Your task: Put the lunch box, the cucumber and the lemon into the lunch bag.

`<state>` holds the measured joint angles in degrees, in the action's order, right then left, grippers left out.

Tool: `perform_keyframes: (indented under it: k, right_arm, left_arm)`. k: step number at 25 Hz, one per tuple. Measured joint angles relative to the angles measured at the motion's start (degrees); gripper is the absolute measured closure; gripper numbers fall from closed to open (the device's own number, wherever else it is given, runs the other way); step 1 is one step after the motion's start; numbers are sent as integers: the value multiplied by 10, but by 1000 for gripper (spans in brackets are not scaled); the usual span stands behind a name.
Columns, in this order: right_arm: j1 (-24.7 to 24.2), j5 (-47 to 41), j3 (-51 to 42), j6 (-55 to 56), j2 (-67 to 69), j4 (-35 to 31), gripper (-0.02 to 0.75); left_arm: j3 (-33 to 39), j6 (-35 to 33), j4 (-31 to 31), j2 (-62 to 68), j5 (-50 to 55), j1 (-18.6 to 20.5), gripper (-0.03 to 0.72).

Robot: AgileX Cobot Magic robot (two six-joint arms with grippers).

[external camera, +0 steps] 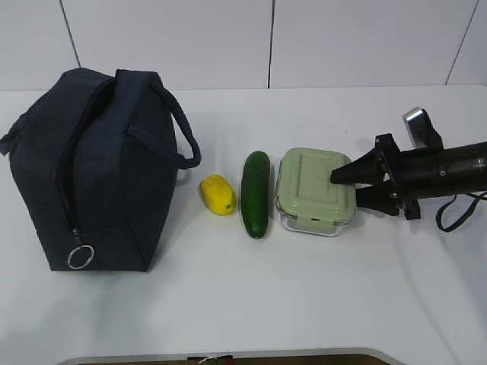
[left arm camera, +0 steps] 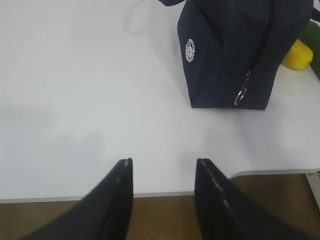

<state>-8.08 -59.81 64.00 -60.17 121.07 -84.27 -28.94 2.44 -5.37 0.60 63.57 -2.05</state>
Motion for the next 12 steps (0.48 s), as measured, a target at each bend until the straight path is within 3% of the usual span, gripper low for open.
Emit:
perform_keyframes:
  k: [12]
  right_arm:
    - [0, -1, 0, -1, 0, 1, 350]
  left_arm:
    - [0, 0, 0, 0, 0, 0, 393]
